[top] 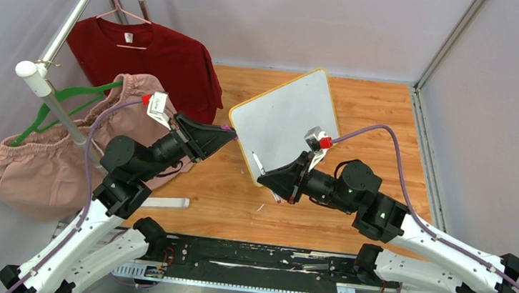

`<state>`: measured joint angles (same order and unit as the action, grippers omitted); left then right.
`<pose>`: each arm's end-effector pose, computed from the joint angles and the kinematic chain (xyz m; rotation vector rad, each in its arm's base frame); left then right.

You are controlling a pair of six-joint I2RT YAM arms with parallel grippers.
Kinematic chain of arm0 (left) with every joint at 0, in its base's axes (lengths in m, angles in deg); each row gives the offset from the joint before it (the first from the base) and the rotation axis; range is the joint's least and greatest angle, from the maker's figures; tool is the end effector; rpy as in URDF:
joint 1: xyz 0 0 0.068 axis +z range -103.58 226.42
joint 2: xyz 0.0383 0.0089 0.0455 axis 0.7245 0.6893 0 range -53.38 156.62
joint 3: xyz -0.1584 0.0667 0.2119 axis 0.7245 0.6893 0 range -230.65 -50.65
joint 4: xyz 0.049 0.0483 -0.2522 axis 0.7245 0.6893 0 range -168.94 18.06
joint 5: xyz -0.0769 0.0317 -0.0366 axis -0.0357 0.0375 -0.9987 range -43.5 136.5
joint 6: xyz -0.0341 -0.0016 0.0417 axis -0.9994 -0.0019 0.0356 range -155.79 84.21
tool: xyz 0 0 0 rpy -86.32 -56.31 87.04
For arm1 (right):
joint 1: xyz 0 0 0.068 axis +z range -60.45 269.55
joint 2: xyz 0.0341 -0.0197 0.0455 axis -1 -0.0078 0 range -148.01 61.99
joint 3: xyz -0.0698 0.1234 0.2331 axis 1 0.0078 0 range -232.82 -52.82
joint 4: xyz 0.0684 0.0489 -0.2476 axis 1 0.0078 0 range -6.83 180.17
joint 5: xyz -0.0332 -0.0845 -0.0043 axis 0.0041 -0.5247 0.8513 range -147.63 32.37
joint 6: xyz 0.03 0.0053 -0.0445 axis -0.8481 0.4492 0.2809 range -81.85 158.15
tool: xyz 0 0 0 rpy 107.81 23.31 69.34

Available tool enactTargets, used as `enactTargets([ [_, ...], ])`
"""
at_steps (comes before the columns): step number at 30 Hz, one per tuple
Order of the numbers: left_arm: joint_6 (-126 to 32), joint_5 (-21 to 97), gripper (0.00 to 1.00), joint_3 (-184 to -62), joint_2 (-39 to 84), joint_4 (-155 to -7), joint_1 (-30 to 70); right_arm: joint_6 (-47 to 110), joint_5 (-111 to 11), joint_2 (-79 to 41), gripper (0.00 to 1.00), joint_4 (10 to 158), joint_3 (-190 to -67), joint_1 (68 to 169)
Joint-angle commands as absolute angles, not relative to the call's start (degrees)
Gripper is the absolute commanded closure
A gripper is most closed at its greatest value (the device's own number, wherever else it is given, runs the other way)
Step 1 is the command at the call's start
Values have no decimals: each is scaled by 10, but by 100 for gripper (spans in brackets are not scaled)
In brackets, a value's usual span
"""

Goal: Write a sentence on the whiteboard
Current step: Open the whiteboard marker at the center of the board, then place the pen cap at the center of the board.

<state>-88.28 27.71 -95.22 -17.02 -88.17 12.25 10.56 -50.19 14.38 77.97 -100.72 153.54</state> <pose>0.1126 -0.0903 0.3966 0.0890 1.4369 -1.4819 0.0816 0.1777 0.3802 -0.6216 1.5162 1.3635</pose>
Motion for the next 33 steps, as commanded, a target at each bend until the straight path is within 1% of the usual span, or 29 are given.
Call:
enactTargets([
  [1, -872, 309, 100, -965, -175, -920, 124, 106, -524, 161, 100, 799, -1008, 1533],
  [3, -859, 303, 100, -968, -177, -897, 124, 118, -549, 173, 100, 824, -1017, 1533],
  [4, -841, 303, 100, -974, -178, -861, 124, 126, -566, 181, 100, 854, -1025, 1533],
  [8, -714, 349, 100, -1008, -190, -628, 124, 155, -702, 219, 100, 1000, -1053, 1534],
  [10, -675, 369, 100, -1009, -191, -543, 124, 164, -760, 240, 100, 1061, -1052, 1533],
  [12, -656, 368, 100, -1006, -179, -483, 124, 165, -800, 257, 100, 1110, -1044, 1534],
  [15, -655, 376, 100, -991, -152, -425, 124, 157, -836, 282, 100, 1130, -1025, 1534],
  [18, -664, 398, 100, -955, -126, -404, 124, 151, -853, 291, 100, 1130, -1013, 1534],
  [23, -686, 443, 100, -907, -71, -409, 124, 158, -863, 291, 100, 1134, -1009, 1534],
  [33, -727, 464, 100, -869, 65, -505, 124, 170, -870, 298, 100, 1136, -1002, 1534],
])
